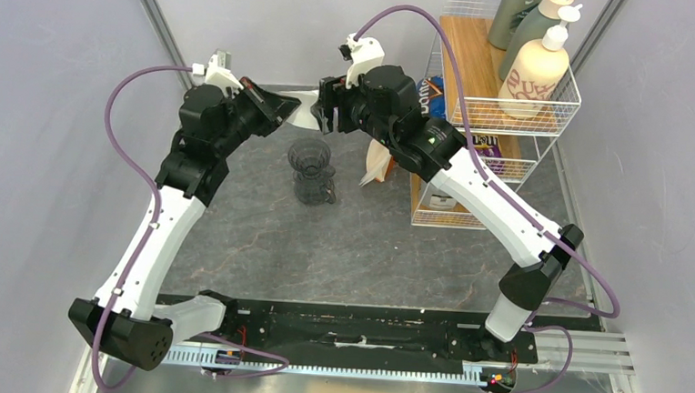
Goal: Place the coffee filter in the dripper
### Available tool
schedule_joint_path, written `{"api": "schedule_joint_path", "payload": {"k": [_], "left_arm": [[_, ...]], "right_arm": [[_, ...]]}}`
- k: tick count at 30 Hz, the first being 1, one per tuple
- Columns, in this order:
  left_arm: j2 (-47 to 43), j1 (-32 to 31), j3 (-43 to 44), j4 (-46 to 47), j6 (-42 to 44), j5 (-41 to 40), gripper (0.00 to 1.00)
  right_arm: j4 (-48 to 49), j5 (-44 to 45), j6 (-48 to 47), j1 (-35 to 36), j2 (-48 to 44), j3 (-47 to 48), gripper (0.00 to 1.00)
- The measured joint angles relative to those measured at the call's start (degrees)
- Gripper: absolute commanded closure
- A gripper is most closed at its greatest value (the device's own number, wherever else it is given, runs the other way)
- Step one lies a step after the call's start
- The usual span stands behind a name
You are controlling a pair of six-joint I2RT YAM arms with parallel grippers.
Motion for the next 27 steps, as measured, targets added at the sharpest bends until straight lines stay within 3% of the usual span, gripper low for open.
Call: {"api": "schedule_joint_path", "payload": {"k": [10, 14, 17, 23, 27], "left_arm": [[0.22, 0.7, -1.31, 2.01, -6.21, 0.02, 0.98], [0.59, 0.74, -1.53, 2.97, -7.96, 0.11, 0.98], [0.85, 0.74, -1.64, 3.43, -9.14, 0.37, 0.98], [0.98, 0.74, -2.49, 4.31, -10.84, 0.52, 0.98], [1.03, 0.74, -2.51, 5.03, -11.04, 1.07, 0.98]], "right_arm": [[0.31, 2.38, 1.46, 0.0, 0.46, 0.0, 0.28], [0.48, 2.56, 2.8, 0.0, 0.61, 0.02, 0.36], [0.9, 2.62, 3.54, 0.0, 0.66, 0.02, 0.46], [2.97, 2.8, 4.42, 0.0, 0.66, 0.02, 0.58], [3.43, 2.73, 4.46, 0.0, 0.68, 0.02, 0.74]]}}
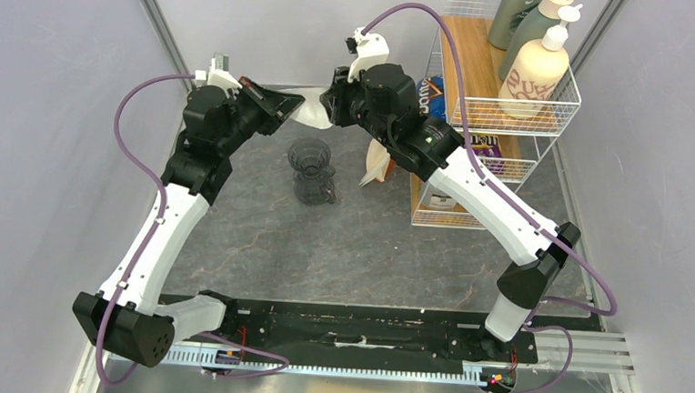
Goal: Place the coffee filter in the dripper
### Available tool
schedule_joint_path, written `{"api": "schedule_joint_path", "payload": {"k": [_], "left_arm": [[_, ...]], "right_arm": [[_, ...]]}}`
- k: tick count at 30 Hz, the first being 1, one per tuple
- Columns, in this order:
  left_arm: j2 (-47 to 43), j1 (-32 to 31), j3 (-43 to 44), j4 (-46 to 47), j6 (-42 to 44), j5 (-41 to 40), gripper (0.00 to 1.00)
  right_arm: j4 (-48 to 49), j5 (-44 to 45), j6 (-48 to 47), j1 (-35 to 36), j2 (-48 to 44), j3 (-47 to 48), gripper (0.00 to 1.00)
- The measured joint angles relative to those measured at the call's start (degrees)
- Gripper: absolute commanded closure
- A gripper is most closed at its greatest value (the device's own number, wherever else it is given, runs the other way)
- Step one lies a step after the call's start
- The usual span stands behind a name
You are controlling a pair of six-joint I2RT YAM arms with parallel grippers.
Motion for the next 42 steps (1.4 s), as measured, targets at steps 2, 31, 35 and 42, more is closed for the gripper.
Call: {"api": "schedule_joint_path", "payload": {"k": [2, 31, 35, 42], "left_arm": [[0.0, 0.0, -0.07, 0.35, 0.02, 0.44, 0.98], [0.52, -1.53, 2.89, -9.86, 21.49, -2.05, 0.35], [0.5, -1.53, 4.46, -10.71, 24.94, -2.45, 0.28], [1.38, -1.53, 7.28, -12.28, 28.83, -2.27, 0.33]], "right_arm": [[0.04, -0.04, -0.11, 0.0, 0.11, 0.02, 0.83], [-2.69, 2.38, -5.16, 0.24, 2.69, 3.56, 1.0], [-3.34, 2.38, -6.34, 0.55, 2.69, 3.56, 1.0], [-3.54, 2.45, -8.81, 1.88, 2.78, 3.56, 1.0]]}}
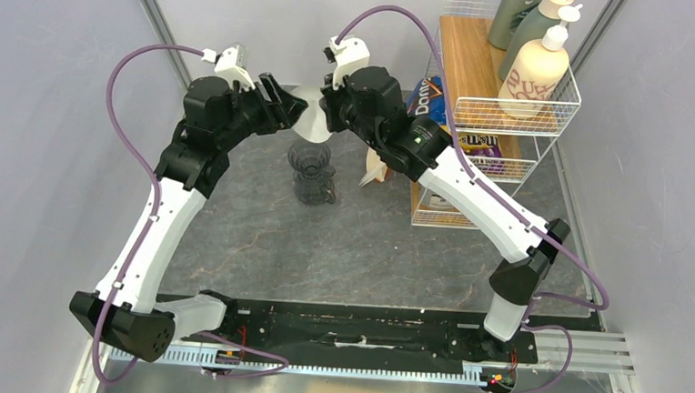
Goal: Place the coffee filter in the dripper
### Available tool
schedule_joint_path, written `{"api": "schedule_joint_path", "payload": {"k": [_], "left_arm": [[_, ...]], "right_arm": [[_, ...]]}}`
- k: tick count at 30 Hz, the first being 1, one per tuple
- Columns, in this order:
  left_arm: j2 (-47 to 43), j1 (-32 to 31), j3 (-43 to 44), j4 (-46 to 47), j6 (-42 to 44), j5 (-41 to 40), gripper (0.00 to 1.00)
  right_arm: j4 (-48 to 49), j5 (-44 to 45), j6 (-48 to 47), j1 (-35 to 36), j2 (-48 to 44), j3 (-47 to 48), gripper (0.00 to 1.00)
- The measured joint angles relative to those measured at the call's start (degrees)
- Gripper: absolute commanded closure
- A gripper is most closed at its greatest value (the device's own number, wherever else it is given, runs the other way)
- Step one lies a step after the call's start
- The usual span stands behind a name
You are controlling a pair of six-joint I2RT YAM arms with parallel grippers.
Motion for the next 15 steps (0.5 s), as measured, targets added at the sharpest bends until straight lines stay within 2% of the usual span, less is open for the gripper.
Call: {"api": "schedule_joint_path", "payload": {"k": [4, 8, 15], "left_arm": [[1.03, -0.04, 0.44, -0.98, 1.36, 0.17, 0.43], [2.34, -0.42, 0.76, -2.12, 2.27, 0.26, 0.47], [2.75, -0.92, 0.83, -2.93, 2.97, 0.44, 0.85]], "right_arm": [[0.0, 0.0, -0.68, 0.63, 0.37, 0.02, 1.0], [-0.35, 0.63, -1.09, 1.01, 1.42, 0.79, 1.0], [-1.29, 1.46, -1.51, 1.25, 2.43, 2.05, 1.0]]}}
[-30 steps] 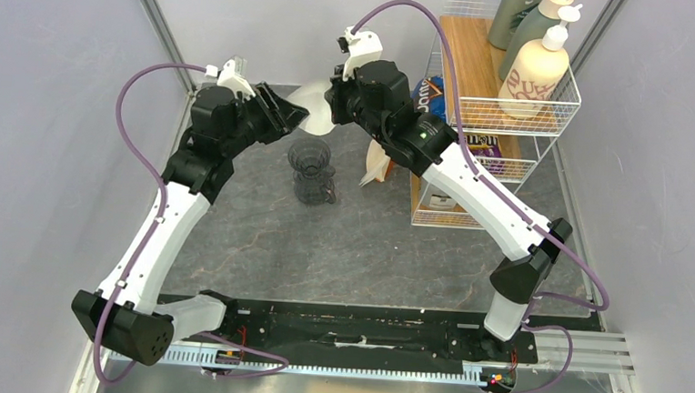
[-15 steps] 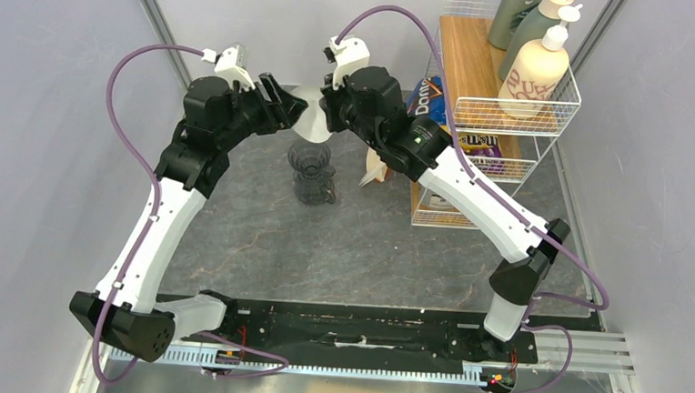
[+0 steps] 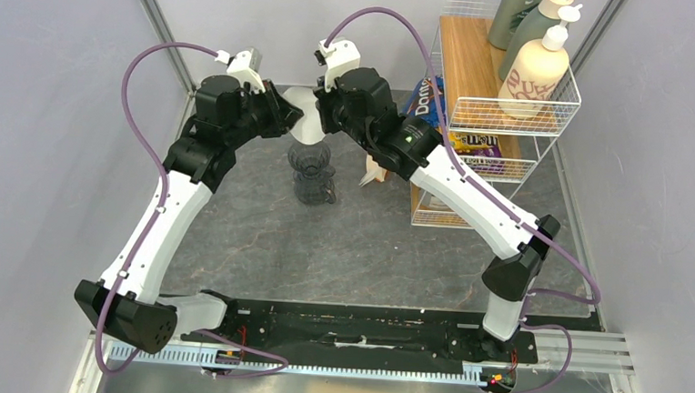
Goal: Place the coffee filter in the dripper
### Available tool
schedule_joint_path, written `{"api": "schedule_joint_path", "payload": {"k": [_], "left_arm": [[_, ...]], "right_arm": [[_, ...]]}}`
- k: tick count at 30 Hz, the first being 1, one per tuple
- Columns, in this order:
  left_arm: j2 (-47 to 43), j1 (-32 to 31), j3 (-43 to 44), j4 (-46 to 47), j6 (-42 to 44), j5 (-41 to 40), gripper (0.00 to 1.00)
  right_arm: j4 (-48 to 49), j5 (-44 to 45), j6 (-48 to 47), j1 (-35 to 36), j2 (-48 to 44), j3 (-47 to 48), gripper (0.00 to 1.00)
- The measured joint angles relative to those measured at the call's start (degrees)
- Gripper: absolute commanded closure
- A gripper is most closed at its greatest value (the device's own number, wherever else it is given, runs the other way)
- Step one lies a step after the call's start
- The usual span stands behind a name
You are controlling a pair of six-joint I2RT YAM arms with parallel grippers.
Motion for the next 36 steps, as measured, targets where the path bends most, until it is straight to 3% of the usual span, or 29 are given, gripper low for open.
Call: {"api": "schedule_joint_path", "payload": {"k": [2, 7, 8, 9, 13, 18, 25, 31, 34, 36], "left_arm": [[0.0, -0.15, 0.02, 0.0, 0.09, -0.11, 0.97], [-0.02, -0.85, 0.02, 0.0, 0.02, -0.52, 0.98], [-0.02, -0.9, 0.02, 0.0, 0.0, -0.72, 0.98], [-0.02, -0.96, 0.02, -0.02, -0.02, -0.83, 0.98], [-0.02, -0.98, 0.04, -0.72, -0.79, -2.25, 0.98], [-0.02, -0.81, 0.04, -1.79, -4.46, -2.12, 0.98], [0.0, -0.24, 0.04, -1.62, -10.16, -1.07, 0.98], [0.13, -0.17, 0.02, -0.76, -14.01, 0.39, 0.98], [0.13, -0.17, 0.02, -0.55, -15.08, 1.16, 0.98], [0.13, -0.17, 0.02, -0.31, -15.32, 1.4, 0.98]], "right_arm": [[-0.11, 0.31, -0.2, 0.17, 0.31, 0.61, 1.0], [-0.87, 1.05, -0.55, 0.87, 0.52, 1.6, 0.97], [-1.03, 1.05, -0.59, 0.9, 0.59, 1.77, 0.83], [-1.49, 1.09, -0.66, 0.9, 0.72, 2.19, 0.75], [-2.64, 2.12, -0.68, 0.9, 0.92, 2.58, 0.54], [-4.02, 2.21, 0.59, -0.04, 0.92, 2.56, 0.38], [-4.11, 1.49, 1.84, -1.6, 0.44, 1.33, 0.45], [-4.02, 0.48, 1.81, -1.46, -0.39, -0.28, 0.66], [-3.91, 0.04, 1.62, -1.46, -0.39, -0.28, 0.7], [-3.74, -0.31, 1.62, -1.46, -0.39, -0.28, 0.85]]}}
